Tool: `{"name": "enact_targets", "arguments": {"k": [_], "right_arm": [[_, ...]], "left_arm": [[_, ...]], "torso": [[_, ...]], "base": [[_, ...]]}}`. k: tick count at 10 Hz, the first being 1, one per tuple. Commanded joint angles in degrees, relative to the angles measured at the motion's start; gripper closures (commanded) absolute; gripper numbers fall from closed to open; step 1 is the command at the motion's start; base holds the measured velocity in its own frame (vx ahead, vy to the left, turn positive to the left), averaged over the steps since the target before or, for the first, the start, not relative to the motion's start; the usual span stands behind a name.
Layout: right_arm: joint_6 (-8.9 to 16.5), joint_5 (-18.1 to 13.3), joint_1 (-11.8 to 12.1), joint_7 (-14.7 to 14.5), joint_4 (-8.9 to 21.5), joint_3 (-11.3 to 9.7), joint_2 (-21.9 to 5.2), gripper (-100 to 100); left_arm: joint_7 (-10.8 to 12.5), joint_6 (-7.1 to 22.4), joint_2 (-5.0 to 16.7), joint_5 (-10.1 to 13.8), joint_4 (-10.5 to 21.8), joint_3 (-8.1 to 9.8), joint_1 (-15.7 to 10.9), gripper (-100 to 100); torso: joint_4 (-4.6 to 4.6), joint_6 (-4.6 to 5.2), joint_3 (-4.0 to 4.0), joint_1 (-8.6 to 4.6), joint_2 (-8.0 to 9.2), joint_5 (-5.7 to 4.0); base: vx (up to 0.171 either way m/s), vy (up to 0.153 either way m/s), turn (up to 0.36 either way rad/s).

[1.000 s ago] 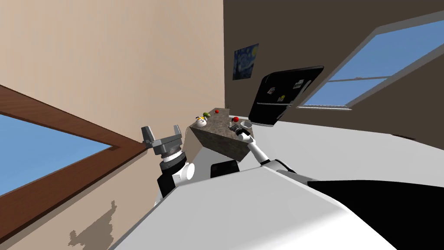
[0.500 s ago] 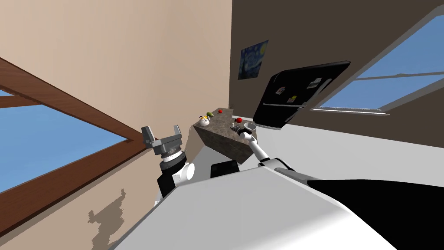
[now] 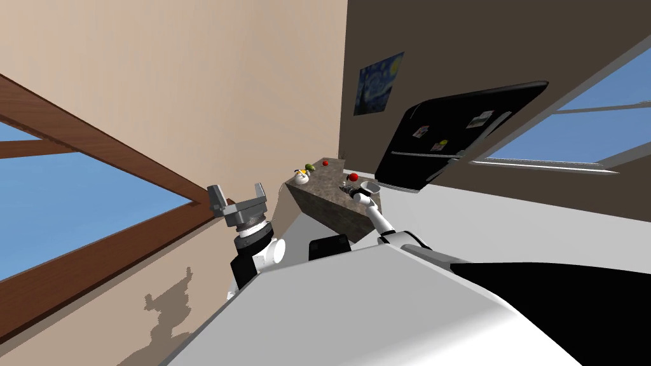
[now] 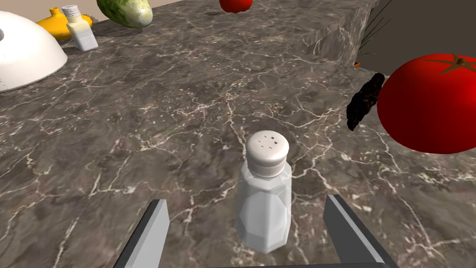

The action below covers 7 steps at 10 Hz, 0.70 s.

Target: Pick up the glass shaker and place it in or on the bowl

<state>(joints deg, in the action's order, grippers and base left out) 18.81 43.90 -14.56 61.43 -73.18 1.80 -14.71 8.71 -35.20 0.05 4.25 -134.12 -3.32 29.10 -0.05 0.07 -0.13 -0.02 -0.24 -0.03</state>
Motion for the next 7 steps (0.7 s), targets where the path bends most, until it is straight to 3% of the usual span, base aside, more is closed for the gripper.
{"name": "enact_targets", "arguments": {"k": [1, 2, 6, 7], "right_arm": [[0.0, 0.0, 0.0, 0.0, 0.0, 0.0, 0.0, -100], [0.0, 0.0, 0.0, 0.0, 0.0, 0.0, 0.0, 100], [0.0, 0.0, 0.0, 0.0, 0.0, 0.0, 0.0, 100], [0.0, 0.0, 0.0, 0.0, 0.0, 0.0, 0.0, 0]], "left_arm": [[0.0, 0.0, 0.0, 0.0, 0.0, 0.0, 0.0, 0], [0.0, 0.0, 0.0, 0.0, 0.0, 0.0, 0.0, 0], [0.0, 0.0, 0.0, 0.0, 0.0, 0.0, 0.0, 0], [0.0, 0.0, 0.0, 0.0, 0.0, 0.0, 0.0, 0]], "torso": [[0.0, 0.0, 0.0, 0.0, 0.0, 0.0], [0.01, 0.0, 0.01, 0.0, 0.02, 0.0], [0.01, 0.0, 0.02, 0.01, 0.03, 0.0], [0.01, 0.0, 0.02, 0.01, 0.03, 0.0]], "base": [[0.0, 0.0, 0.0], [0.0, 0.0, 0.0], [0.0, 0.0, 0.0], [0.0, 0.0, 0.0]]}}
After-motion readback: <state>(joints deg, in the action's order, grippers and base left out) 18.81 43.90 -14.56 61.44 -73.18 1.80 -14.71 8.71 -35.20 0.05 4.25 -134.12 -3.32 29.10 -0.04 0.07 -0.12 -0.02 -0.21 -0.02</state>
